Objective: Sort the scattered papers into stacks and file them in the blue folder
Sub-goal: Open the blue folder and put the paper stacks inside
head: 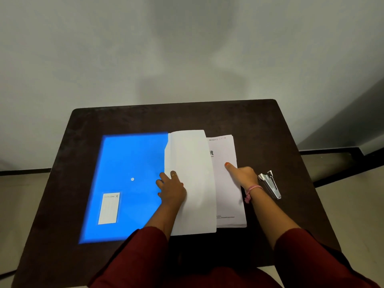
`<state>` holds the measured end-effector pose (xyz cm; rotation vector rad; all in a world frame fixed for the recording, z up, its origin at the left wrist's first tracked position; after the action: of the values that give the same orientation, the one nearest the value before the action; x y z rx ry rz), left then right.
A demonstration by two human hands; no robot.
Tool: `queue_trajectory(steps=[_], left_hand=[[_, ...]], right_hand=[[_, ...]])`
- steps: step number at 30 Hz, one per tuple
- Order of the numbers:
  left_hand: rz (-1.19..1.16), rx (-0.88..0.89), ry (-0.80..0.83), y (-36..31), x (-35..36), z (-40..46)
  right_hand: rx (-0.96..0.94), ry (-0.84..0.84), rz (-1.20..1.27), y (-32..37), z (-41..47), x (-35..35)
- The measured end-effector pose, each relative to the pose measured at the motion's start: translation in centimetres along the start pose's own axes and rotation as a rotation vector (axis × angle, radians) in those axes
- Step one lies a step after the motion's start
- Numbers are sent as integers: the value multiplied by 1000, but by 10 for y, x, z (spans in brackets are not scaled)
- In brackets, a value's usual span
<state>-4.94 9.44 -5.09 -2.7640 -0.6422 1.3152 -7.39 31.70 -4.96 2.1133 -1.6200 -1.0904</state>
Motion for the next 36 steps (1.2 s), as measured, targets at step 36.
queue_trajectory(steps=[36], left_hand=[[100,43,281,13,-8,6]], right_hand=[[-253,108,233,-22,-5,-1]])
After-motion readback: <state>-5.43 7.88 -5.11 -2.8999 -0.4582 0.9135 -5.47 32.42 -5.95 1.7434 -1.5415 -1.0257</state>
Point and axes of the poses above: each hand's wrist, its own z-axis towards the middle knuckle, its own x-axis out of the palm, y = z × x, the point moved 1 cm from there along z, towards the middle knuckle, and after that the axes turned 12 degrees about y, right-handed, at the moved point
